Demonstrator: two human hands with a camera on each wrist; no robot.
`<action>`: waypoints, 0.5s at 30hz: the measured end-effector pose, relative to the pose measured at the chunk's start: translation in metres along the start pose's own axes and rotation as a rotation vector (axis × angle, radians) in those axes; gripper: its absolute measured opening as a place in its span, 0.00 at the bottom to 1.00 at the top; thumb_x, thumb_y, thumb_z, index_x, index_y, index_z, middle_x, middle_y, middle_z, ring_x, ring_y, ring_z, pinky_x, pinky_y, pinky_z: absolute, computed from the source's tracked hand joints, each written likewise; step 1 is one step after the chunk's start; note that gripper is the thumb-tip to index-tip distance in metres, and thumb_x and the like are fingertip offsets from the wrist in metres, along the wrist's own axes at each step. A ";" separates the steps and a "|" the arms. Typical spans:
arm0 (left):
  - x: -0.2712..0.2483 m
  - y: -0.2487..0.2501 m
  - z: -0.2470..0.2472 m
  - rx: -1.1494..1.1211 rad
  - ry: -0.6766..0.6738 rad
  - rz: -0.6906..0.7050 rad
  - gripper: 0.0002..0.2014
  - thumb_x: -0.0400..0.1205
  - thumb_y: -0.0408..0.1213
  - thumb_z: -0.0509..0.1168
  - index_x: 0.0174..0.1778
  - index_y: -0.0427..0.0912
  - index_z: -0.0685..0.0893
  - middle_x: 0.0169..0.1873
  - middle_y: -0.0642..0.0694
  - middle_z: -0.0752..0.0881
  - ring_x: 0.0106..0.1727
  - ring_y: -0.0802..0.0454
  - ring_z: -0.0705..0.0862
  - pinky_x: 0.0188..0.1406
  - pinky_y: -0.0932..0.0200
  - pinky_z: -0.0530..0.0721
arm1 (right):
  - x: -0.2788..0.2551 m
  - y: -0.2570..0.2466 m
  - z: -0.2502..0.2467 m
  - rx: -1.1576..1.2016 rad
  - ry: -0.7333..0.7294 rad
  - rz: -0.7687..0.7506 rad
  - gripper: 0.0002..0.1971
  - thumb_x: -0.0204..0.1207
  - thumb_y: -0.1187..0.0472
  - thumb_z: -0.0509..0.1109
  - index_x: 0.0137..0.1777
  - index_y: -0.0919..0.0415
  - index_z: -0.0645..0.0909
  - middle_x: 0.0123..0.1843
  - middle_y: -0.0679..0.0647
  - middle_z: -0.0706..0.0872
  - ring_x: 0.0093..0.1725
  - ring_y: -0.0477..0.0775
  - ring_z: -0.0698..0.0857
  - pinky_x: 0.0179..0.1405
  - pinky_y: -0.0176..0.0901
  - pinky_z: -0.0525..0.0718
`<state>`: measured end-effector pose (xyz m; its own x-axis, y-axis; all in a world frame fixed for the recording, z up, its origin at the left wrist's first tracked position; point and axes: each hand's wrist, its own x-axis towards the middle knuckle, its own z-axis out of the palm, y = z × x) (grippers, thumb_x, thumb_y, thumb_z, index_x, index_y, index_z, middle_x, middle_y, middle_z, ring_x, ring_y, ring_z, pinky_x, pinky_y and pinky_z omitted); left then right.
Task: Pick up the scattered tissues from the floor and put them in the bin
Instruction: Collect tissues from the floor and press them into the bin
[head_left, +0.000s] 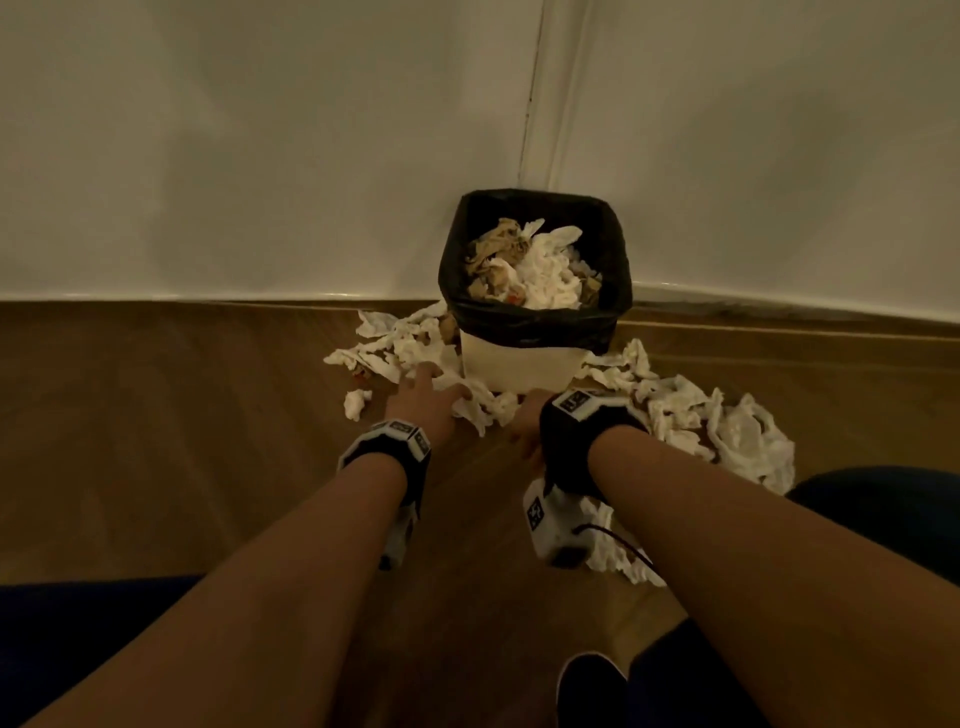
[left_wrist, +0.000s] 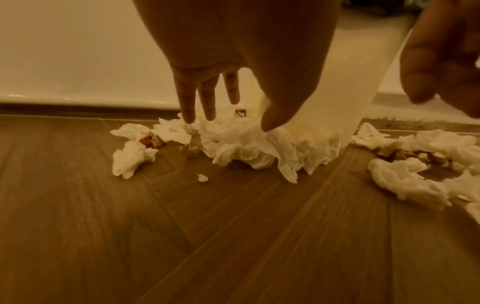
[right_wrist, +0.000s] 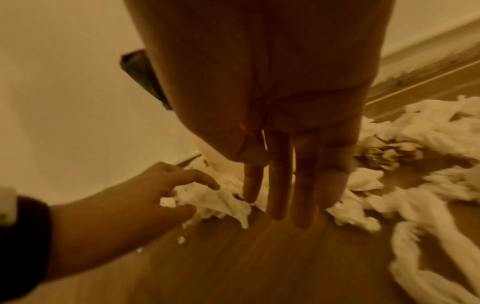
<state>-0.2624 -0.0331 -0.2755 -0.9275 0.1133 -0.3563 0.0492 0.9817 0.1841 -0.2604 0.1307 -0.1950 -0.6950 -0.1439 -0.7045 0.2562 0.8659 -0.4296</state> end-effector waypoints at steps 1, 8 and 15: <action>0.003 0.003 0.003 0.005 -0.027 0.000 0.19 0.82 0.44 0.60 0.69 0.63 0.73 0.78 0.40 0.54 0.77 0.32 0.59 0.73 0.38 0.68 | 0.008 0.008 0.004 -0.086 -0.024 0.024 0.21 0.81 0.64 0.63 0.73 0.66 0.71 0.71 0.64 0.77 0.61 0.62 0.81 0.58 0.50 0.82; 0.012 0.009 0.024 -0.094 -0.139 -0.035 0.22 0.83 0.44 0.57 0.74 0.59 0.71 0.80 0.42 0.54 0.79 0.36 0.56 0.77 0.41 0.61 | 0.032 0.037 0.019 -0.118 -0.066 0.077 0.22 0.82 0.59 0.60 0.76 0.57 0.69 0.73 0.60 0.76 0.68 0.63 0.79 0.63 0.52 0.81; 0.004 -0.005 0.018 -0.877 0.083 -0.383 0.13 0.82 0.34 0.64 0.61 0.42 0.84 0.61 0.39 0.84 0.61 0.41 0.82 0.56 0.54 0.80 | 0.051 0.029 0.036 -0.403 0.024 0.050 0.10 0.81 0.60 0.58 0.52 0.64 0.79 0.47 0.60 0.78 0.47 0.60 0.82 0.45 0.47 0.79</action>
<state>-0.2599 -0.0346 -0.2945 -0.8481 -0.2355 -0.4746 -0.5260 0.4818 0.7009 -0.2640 0.1308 -0.2637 -0.7049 -0.0894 -0.7037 0.0098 0.9907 -0.1357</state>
